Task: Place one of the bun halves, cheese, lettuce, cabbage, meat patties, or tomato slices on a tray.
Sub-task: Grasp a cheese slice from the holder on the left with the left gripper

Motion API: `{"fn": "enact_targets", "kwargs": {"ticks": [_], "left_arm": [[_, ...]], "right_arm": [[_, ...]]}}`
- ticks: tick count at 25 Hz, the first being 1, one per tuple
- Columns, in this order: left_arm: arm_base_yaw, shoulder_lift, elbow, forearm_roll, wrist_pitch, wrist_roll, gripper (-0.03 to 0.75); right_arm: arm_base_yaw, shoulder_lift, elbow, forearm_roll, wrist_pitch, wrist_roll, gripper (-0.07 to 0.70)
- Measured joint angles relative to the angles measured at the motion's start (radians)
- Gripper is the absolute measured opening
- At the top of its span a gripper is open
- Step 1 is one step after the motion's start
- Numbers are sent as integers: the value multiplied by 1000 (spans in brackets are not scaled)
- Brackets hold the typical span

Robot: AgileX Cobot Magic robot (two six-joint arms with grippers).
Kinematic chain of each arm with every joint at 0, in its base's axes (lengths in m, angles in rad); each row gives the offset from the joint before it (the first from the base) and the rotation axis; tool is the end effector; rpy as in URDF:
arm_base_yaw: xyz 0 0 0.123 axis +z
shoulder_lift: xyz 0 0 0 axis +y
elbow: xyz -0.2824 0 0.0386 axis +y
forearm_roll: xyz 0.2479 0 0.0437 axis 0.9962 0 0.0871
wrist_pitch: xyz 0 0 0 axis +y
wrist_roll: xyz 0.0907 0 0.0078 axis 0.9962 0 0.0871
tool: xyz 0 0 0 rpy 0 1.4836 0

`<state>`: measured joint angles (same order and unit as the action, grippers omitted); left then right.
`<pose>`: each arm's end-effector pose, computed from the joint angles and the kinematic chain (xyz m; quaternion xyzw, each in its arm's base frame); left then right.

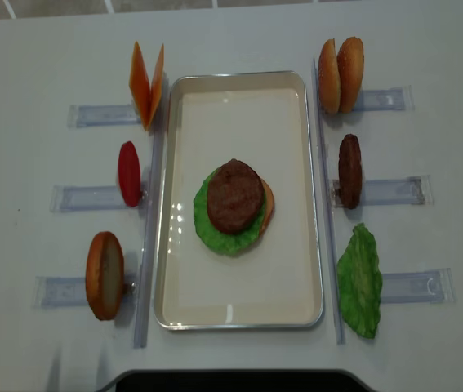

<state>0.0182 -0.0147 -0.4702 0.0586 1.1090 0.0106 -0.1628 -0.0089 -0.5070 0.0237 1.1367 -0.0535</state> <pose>-0.0060 0.0047 0.2651 -0.0049 0.8689 0.0364 0.4935 -0.0099 0.0036 0.2730 0.0464 0.8672 -0.0418 0.4940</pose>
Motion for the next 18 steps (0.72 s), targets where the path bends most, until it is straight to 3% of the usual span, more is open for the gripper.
{"fn": "enact_targets", "kwargs": {"ticks": [18], "left_arm": [[0,0,0,0,0,0,597]], "right_arm": [[0,0,0,0,0,0,391]]}}
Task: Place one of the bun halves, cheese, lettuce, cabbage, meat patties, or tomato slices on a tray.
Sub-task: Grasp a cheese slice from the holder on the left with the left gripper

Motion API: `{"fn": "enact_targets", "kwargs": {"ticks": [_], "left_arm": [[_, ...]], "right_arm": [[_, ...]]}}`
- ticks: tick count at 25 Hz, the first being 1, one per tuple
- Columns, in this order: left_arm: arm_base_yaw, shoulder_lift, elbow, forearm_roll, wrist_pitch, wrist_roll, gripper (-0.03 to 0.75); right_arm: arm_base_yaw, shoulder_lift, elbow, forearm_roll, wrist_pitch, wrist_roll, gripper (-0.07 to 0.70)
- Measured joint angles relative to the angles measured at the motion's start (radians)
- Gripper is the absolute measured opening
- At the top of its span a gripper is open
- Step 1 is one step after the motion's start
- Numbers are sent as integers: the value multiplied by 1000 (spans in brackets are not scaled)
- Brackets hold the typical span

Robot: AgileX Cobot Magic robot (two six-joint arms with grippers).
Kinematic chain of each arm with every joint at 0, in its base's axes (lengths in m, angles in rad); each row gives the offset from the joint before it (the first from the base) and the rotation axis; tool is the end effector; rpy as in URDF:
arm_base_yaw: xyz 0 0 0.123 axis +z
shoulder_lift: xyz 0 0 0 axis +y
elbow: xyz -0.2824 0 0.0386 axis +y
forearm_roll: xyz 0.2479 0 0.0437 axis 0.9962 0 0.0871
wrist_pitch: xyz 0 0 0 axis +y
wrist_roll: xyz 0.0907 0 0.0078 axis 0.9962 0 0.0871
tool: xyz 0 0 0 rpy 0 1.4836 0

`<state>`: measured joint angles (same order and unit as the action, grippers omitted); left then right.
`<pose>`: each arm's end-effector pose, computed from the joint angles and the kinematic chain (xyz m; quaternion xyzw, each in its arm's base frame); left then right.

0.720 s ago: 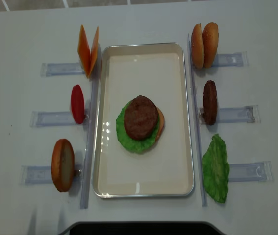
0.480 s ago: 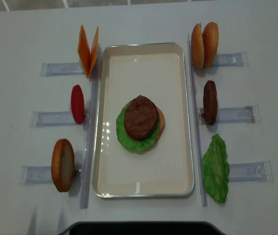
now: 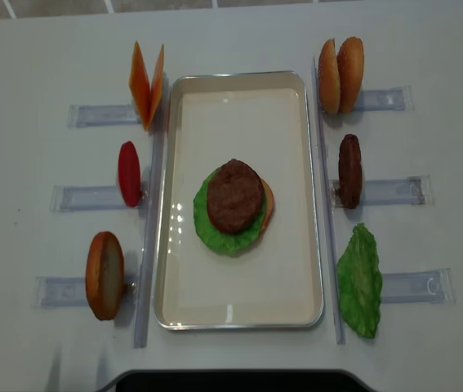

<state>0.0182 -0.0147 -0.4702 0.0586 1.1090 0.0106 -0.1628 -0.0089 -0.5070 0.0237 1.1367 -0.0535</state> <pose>-0.0060 0.0047 0.2651 -0.0049 0.8689 0.0364 0.4935 -0.0099 0.0036 0.2730 0.0464 0.8672 -0.0418 0.4940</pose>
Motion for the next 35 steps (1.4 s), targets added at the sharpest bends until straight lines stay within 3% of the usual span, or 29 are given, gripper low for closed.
{"fn": "enact_targets", "kwargs": {"ticks": [16,23,26,31,35], "left_arm": [[0,0,0,0,0,0,596],[0,20,-12,0,1,-5,561],[0,145,-40,-8,-25,-59,559],[0,507,-125,-14,-152,-128,559],[0,874,-311,-13,-185,-142,559]], "right_arm": [[0,0,0,0,0,0,391],[0,0,0,0,0,0,391],[0,0,0,0,0,0,391],[0,0,0,0,0,0,391],[0,0,0,0,0,0,391]]}}
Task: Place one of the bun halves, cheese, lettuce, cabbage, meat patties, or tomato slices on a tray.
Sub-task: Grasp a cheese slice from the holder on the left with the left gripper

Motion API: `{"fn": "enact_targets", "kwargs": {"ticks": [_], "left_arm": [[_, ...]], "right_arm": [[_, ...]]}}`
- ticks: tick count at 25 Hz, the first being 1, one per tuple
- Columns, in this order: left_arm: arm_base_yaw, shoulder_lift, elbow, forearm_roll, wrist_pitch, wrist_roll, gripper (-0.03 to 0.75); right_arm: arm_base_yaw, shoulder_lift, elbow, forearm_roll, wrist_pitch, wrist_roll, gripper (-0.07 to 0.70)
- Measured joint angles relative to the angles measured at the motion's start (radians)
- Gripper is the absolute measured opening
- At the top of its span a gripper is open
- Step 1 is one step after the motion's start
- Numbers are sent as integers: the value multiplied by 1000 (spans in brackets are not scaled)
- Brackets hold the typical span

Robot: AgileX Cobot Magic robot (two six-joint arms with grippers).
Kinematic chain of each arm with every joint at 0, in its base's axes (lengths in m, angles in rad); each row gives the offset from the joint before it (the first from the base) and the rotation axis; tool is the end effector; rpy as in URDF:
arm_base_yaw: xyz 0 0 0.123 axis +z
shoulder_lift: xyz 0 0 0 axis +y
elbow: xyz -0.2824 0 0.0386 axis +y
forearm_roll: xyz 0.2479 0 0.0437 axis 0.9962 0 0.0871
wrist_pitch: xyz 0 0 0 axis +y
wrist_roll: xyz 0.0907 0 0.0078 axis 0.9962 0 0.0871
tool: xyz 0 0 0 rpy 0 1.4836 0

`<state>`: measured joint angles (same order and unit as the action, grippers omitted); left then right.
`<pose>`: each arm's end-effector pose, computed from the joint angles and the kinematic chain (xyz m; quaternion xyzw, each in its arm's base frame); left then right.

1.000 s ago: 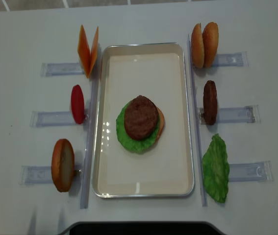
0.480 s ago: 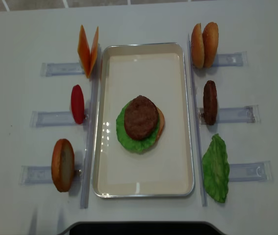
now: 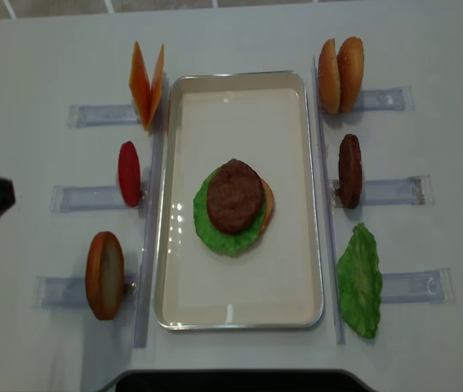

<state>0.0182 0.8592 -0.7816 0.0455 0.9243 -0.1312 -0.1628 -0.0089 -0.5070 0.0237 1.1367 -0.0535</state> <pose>0.1507 0.0061 0.3143 -0.0635 0.9443 0.0034 0.3228 -0.0099 0.0036 0.2730 0.0464 0.8672 -0.0418 0.4940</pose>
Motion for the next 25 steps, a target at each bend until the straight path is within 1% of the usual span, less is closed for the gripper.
{"fn": "enact_targets", "kwargs": {"ticks": [2,4,7,12,13,14,16,19,20,22,25], "left_arm": [[0,162,-113,0,5,0,559],[0,322,-237,-4,31,7,559],[0,553,-442,-29,98,20,559],[0,898,-800,-53,254,32,559],[0,957,-871,-53,276,32,554],[0,1012,-941,-55,287,32,548],[-4,1092,-1049,-68,292,33,525],[-26,1175,-1180,-84,296,34,508],[-36,1188,-1204,-87,296,34,508],[-58,1205,-1234,-89,297,26,507],[-92,1210,-1242,-91,302,4,507]], "right_arm": [[0,0,0,0,0,0,391],[0,0,0,0,0,0,391],[0,0,0,0,0,0,391],[0,0,0,0,0,0,391],[0,0,0,0,0,0,391],[0,0,0,0,0,0,391],[0,0,0,0,0,0,391],[0,0,0,0,0,0,391],[0,0,0,0,0,0,391],[0,0,0,0,0,0,391],[0,0,0,0,0,0,391]]}}
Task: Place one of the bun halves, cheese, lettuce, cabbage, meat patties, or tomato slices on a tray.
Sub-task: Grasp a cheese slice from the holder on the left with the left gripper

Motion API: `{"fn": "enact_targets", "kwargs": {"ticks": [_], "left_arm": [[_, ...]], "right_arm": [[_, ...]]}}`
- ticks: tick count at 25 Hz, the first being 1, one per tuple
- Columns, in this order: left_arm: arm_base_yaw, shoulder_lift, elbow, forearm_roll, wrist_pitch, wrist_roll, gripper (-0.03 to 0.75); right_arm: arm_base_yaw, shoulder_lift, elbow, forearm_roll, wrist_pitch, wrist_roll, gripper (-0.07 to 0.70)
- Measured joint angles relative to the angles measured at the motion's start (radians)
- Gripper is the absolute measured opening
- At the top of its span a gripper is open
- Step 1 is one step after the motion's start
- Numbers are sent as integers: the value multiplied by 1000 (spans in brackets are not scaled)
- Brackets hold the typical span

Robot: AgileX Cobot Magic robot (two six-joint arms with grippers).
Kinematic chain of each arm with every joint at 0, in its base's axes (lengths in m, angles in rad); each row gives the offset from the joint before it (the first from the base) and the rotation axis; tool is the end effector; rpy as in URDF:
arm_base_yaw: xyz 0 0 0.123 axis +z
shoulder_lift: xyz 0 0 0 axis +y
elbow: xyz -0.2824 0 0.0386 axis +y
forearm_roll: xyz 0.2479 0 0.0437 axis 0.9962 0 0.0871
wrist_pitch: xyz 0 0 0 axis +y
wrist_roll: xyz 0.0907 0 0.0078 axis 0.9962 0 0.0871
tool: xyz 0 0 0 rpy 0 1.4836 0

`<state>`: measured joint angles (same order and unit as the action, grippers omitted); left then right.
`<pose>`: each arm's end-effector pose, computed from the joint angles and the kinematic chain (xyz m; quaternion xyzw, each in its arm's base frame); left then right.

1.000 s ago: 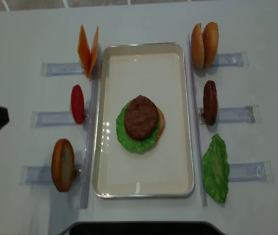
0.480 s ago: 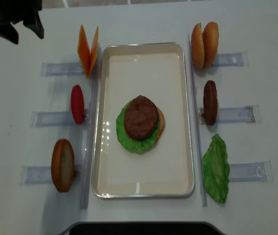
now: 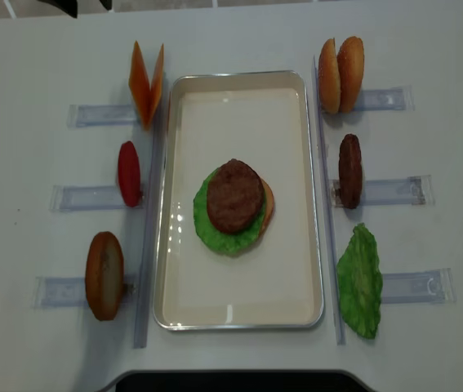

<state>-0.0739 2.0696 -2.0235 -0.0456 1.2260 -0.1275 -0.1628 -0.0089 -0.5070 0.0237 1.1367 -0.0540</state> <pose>0.4513 -0.0373 0.3005 -0.0297 0.9807 -0.0417 0.1885 -0.0099 0.0036 0.2730 0.0462 0.8672 -0.0419 0.4940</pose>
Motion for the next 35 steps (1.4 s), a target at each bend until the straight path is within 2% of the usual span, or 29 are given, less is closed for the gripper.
{"fn": "enact_targets", "kwargs": {"ticks": [5,12,18,35], "left_arm": [[-70,0,-2,-25,7,-54,507],[-184,16,-2,31,7,-148,507],[-193,45,-2,39,7,-192,507],[-194,204,-2,46,7,-196,494]], "right_arm": [[0,0,0,0,0,0,391],[0,0,0,0,0,0,391],[0,0,0,0,0,0,391],[0,0,0,0,0,0,391]]}}
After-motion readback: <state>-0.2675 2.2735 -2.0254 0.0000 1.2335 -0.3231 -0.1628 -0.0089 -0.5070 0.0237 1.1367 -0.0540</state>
